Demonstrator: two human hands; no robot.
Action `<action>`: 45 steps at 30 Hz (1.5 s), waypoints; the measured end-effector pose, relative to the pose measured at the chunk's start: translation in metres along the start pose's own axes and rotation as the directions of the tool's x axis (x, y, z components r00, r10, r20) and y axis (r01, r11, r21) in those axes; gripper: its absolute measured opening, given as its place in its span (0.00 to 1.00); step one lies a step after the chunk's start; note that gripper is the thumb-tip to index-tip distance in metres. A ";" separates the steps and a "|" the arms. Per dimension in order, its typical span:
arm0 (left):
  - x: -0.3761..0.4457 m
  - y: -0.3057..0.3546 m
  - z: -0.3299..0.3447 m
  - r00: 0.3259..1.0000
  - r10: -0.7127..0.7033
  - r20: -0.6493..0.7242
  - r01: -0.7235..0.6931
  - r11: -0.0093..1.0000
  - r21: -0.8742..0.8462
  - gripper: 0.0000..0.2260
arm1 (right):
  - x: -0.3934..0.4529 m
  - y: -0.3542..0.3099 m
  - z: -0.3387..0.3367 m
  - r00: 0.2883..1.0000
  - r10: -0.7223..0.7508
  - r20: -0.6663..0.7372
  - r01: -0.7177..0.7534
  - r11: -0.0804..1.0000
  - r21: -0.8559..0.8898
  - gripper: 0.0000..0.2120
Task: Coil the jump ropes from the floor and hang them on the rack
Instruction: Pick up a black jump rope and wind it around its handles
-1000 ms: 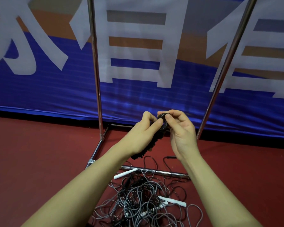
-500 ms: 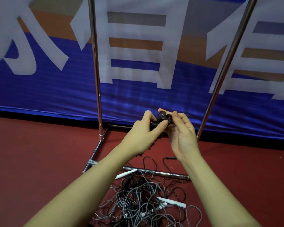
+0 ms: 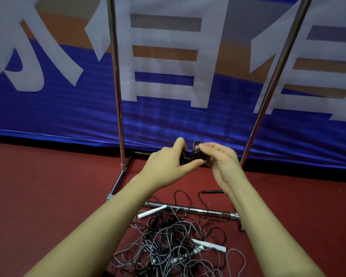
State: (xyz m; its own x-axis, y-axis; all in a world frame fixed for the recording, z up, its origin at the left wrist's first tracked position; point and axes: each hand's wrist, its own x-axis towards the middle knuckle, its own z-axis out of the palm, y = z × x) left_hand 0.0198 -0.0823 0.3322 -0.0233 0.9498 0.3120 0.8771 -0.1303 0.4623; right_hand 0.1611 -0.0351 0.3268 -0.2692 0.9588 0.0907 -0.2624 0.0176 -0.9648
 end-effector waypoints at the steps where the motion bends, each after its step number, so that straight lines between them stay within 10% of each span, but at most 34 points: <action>1: 0.000 -0.001 0.001 1.000 0.003 0.008 -0.003 1.000 0.016 0.22 | 0.001 0.000 0.000 1.000 0.012 -0.016 -0.012 1.000 -0.003 0.04; 15: 0.003 -0.012 0.012 0.998 0.018 -0.060 -0.012 0.994 0.109 0.21 | -0.004 0.008 0.002 0.879 -0.467 -0.094 0.319 0.724 -0.611 0.10; 31: -0.004 -0.010 0.010 0.988 -0.109 -0.106 0.106 0.994 -0.027 0.23 | -0.008 0.004 0.010 0.908 -0.283 -0.308 0.208 0.944 -0.256 0.07; 45: -0.018 0.003 -0.018 0.967 -0.111 -0.227 0.096 0.992 -0.078 0.19 | -0.021 -0.033 0.035 0.881 -0.363 -0.303 0.284 0.918 -0.276 0.07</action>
State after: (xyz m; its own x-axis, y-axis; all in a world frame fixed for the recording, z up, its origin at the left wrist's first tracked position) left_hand 0.0147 -0.1053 0.3426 -0.2293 0.8687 0.4390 0.8308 -0.0603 0.5533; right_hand 0.1425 -0.0655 0.3651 0.1385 0.9243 0.3557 -0.0614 0.3665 -0.9284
